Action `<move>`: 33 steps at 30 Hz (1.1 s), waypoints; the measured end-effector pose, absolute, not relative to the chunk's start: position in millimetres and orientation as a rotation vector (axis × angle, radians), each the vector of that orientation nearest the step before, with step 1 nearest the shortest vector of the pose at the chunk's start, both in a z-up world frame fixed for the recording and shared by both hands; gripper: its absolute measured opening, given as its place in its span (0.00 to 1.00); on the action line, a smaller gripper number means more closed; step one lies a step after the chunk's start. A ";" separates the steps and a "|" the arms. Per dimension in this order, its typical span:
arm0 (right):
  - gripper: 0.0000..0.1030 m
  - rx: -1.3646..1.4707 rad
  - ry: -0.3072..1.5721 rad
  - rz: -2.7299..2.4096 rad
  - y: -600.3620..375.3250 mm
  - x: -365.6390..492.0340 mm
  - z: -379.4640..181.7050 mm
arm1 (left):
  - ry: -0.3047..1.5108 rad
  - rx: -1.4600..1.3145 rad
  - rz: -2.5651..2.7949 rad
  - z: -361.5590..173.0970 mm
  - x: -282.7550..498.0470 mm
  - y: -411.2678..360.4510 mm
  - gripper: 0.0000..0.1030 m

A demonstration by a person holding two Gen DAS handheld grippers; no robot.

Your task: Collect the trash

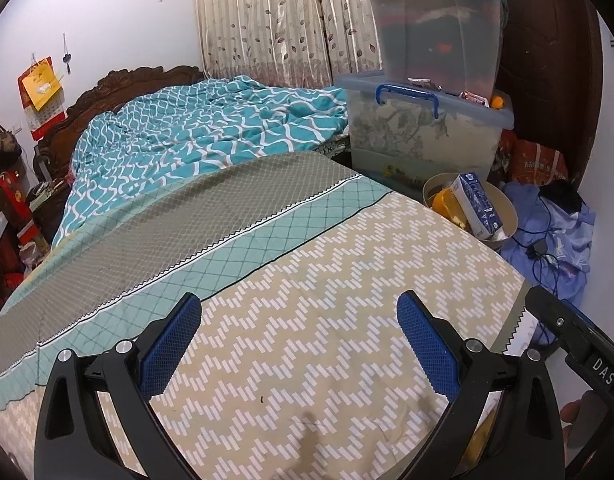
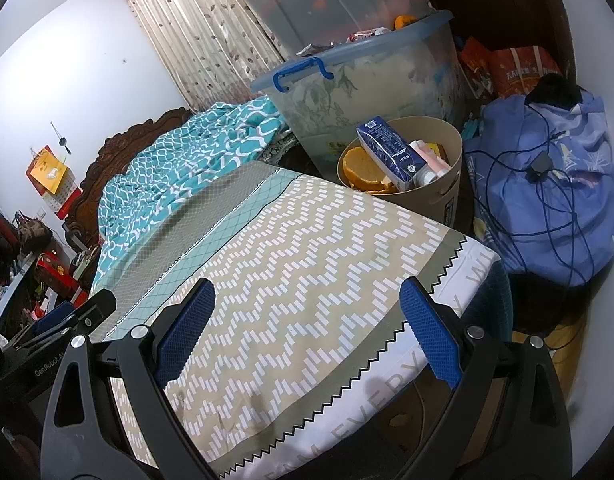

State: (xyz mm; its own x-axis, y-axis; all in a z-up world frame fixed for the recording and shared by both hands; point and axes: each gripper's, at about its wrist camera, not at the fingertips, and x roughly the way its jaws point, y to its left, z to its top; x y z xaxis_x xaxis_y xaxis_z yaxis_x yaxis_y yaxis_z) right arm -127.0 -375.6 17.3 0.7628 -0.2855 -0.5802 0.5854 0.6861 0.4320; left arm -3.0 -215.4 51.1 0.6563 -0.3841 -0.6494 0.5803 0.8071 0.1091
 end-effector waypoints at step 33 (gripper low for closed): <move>0.90 0.618 0.483 -0.523 -370.9 -127.8 24.9 | 0.679 0.325 -0.544 46.5 2.2 -214.1 0.92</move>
